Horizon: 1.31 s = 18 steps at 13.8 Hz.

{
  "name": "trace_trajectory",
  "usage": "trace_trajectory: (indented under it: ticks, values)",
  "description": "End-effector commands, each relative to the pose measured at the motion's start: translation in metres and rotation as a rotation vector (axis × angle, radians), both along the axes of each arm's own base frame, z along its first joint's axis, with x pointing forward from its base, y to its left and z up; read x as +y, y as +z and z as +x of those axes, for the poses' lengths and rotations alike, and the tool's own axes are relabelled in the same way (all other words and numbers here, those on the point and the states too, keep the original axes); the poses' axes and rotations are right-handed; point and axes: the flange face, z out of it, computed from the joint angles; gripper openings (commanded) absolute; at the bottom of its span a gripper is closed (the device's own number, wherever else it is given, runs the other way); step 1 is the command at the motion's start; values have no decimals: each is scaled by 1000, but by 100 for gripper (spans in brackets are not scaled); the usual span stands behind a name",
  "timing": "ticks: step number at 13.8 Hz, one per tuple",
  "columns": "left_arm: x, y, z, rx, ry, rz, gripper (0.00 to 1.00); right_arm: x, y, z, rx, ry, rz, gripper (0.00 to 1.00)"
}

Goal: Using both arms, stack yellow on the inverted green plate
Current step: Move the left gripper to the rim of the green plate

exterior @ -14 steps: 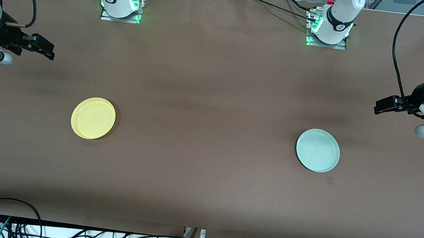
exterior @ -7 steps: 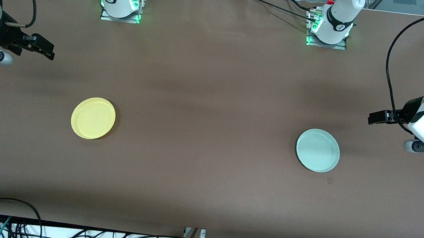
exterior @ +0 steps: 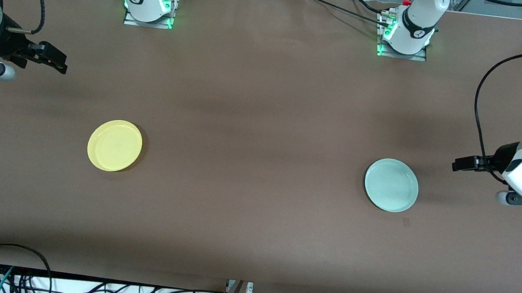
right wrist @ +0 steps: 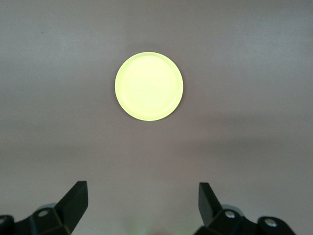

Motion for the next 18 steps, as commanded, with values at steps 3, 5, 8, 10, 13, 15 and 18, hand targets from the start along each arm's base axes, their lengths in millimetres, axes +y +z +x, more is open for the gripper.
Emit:
trace_trajectory:
  ticks: [3,5,8,10,13,15,18]
  values:
    - [20,-68,-19,-33,-93,-76,100,0,4,2,6,-8,8,100]
    - [29,-99,-28,-37,-84,-71,100,0,4,2,4,-8,8,100]
    - [31,-146,-44,-59,-44,-120,100,0,4,2,4,-8,8,100]
    - [33,-171,-48,-65,-26,-149,100,0,4,2,4,-8,8,100]
    - [35,-213,-48,-76,-29,-184,100,0,4,2,4,-8,8,100]
    - [46,-236,-49,-96,-34,-210,100,0,4,2,4,-6,8,100]
    - [46,-265,-50,-142,-13,-269,100,0,4,2,6,-8,8,100]
